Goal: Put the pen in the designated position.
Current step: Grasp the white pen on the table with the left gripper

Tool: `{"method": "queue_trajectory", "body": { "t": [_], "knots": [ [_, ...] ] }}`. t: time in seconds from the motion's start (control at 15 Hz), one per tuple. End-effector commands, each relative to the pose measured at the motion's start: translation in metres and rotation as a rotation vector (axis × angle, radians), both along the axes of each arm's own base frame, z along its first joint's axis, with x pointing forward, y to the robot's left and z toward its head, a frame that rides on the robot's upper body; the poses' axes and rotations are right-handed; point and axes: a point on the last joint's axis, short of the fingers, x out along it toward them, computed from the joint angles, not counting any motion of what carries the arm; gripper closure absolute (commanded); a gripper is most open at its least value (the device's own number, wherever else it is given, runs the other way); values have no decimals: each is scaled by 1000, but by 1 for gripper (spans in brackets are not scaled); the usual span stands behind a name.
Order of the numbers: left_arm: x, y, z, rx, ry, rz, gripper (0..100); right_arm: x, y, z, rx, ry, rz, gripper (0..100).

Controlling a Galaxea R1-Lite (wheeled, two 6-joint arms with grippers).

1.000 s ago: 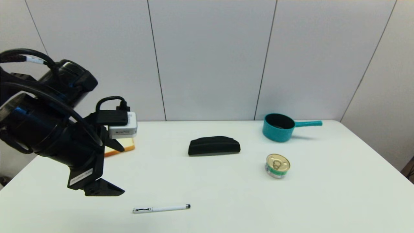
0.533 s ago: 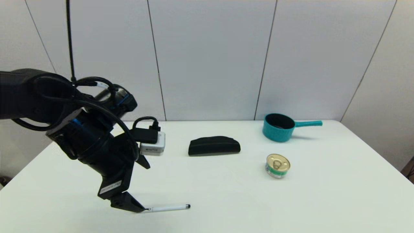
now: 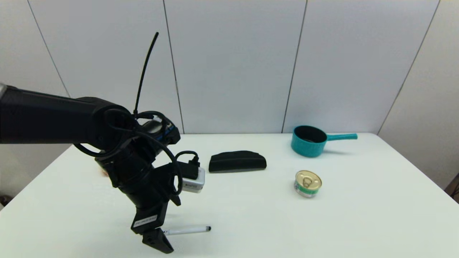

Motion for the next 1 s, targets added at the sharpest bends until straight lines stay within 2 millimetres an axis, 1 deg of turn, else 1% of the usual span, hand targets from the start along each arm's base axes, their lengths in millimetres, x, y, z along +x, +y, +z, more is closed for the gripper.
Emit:
{"method": "queue_trajectory", "body": {
  "t": [0.07,0.4,0.6,0.8,1.0],
  "knots": [
    [3,-3,-5,3,-1,-8,0,0,0,0,-1,0,0,0],
    [0,-4,-6,23,9,27,0,0,0,0,-1,1,0,0],
    [-6,-5,-9,35,33,76,0,0,0,0,-1,1,0,0],
    [-8,-12,-19,-10,-8,120,0,0,0,0,-1,1,0,0],
    [-4,-16,-18,3,-77,127,0,0,0,0,-1,1,0,0]
  ]
}}
